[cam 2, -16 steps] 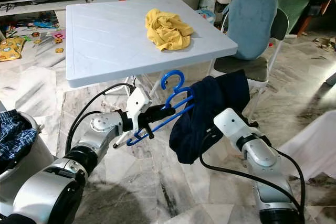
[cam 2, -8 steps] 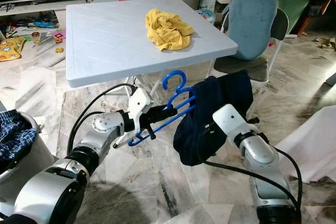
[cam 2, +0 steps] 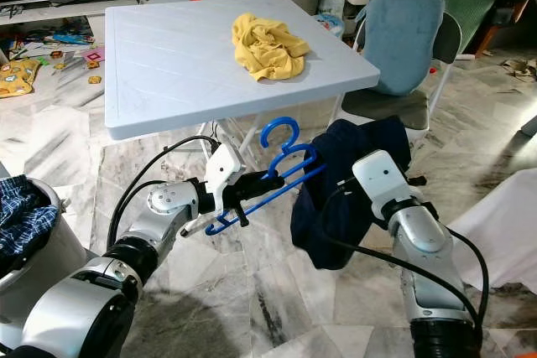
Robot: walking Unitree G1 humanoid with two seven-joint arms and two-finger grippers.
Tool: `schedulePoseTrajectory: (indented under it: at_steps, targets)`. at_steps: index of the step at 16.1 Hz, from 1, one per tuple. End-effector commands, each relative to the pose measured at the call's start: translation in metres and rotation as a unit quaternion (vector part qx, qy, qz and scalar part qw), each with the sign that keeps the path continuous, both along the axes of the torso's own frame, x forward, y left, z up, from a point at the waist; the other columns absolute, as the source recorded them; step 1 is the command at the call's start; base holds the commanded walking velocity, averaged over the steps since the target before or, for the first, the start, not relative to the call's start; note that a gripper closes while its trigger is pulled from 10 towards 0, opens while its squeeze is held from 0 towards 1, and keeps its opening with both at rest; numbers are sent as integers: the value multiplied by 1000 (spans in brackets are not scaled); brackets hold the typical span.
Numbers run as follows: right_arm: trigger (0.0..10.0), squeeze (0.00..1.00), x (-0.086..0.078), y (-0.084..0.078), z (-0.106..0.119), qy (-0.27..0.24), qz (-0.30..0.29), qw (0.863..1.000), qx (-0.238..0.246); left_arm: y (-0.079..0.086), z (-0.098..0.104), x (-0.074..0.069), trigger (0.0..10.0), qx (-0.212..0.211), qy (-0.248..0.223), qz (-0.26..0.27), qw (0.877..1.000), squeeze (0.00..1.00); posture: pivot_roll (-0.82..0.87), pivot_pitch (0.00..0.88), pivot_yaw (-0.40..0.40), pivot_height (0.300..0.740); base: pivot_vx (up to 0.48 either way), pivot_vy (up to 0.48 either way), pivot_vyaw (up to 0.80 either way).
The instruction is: Hang hanger
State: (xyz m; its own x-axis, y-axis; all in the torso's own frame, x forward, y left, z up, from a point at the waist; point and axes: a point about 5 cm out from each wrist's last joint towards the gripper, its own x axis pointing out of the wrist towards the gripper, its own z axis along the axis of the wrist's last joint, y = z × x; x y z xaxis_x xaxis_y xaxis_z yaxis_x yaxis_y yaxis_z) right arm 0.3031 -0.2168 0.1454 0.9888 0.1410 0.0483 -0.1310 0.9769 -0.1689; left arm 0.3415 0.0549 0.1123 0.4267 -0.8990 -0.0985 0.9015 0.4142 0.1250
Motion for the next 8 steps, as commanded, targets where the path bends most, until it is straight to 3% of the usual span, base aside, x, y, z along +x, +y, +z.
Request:
schedulePoseTrajectory:
  at_steps: [1, 5, 8]
  targets:
    - [0, 0, 3, -2, 24, -55, -9, 998, 6, 2, -1, 0, 0, 21, -14, 1, 1000, 0, 9, 0, -51, 740, 0, 0, 0]
    - [0, 0, 6, -10, 57, -131, -52, 989, 34, 17, -16, -4, 0, 65, -1, 9, 998, 0, 7, 0, -50, 740, 0, 0, 0]
    - [0, 0, 8, -14, 65, -149, -85, 985, 33, 23, -18, -7, 0, 74, -9, 2, 997, 0, 8, 0, -52, 740, 0, 0, 0]
